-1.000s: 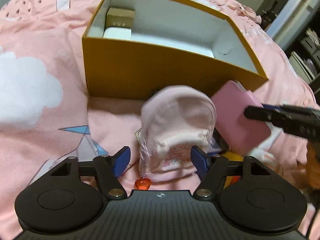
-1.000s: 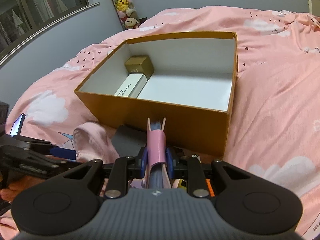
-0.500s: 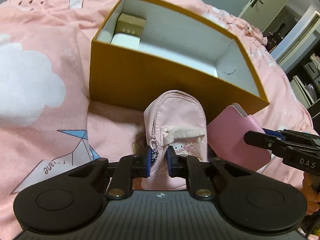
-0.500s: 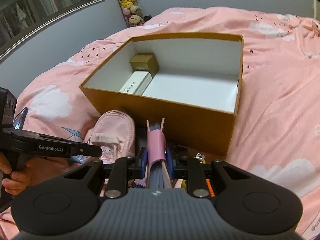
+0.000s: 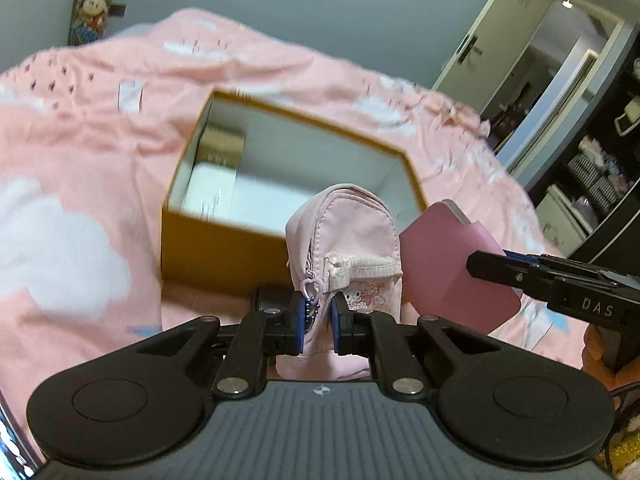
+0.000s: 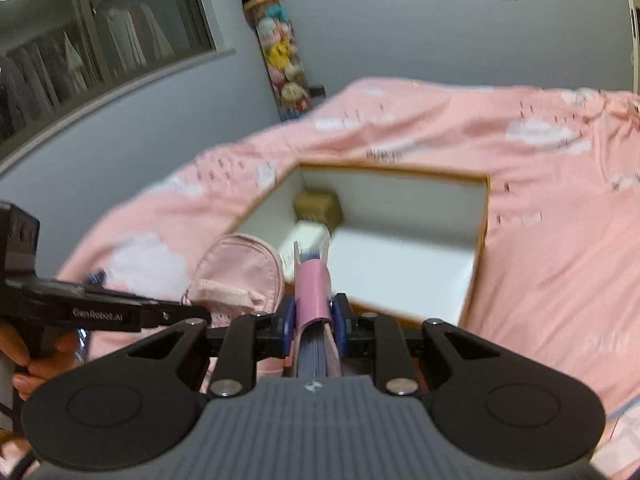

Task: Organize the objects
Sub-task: 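Lower the pink wallet into the orange box with the right tool while the left tool carries the pouch, then lower the pink pouch into the orange box and open the left tool, then grasp the black box with the left tool while the right tool grasps the picture card, then carry the black box with the left tool while the right tool carries the card, then lower the black box into the orange box with the left tool while the right tool lowers the card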

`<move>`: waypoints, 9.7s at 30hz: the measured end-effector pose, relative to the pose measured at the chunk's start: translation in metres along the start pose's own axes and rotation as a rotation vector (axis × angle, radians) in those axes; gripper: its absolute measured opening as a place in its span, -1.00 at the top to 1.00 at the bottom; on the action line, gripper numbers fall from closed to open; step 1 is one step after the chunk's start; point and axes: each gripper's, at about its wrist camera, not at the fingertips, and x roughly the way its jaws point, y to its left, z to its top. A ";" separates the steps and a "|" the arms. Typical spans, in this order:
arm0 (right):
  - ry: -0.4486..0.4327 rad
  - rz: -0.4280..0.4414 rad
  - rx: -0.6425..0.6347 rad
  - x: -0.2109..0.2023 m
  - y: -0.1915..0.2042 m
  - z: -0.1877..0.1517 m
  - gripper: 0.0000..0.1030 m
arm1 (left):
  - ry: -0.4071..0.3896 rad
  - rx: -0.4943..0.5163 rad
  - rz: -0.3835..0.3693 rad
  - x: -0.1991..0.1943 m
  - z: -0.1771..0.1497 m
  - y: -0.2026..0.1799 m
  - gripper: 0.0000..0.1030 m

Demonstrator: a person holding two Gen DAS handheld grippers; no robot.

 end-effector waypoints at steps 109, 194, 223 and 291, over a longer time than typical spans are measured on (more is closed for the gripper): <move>0.074 -0.093 0.170 0.093 -0.007 0.023 0.32 | -0.013 0.129 0.093 0.049 0.057 -0.012 0.01; 0.440 -0.065 0.195 0.117 -0.010 -0.031 -0.18 | 0.173 -0.224 0.104 0.055 -0.025 0.054 0.17; 0.083 -0.032 0.147 0.046 -0.014 0.065 -0.18 | -0.095 -0.052 -0.017 0.033 0.068 -0.008 0.17; 0.385 -0.268 0.275 0.257 -0.105 0.090 -0.18 | 0.079 0.232 0.263 0.169 0.116 0.024 0.12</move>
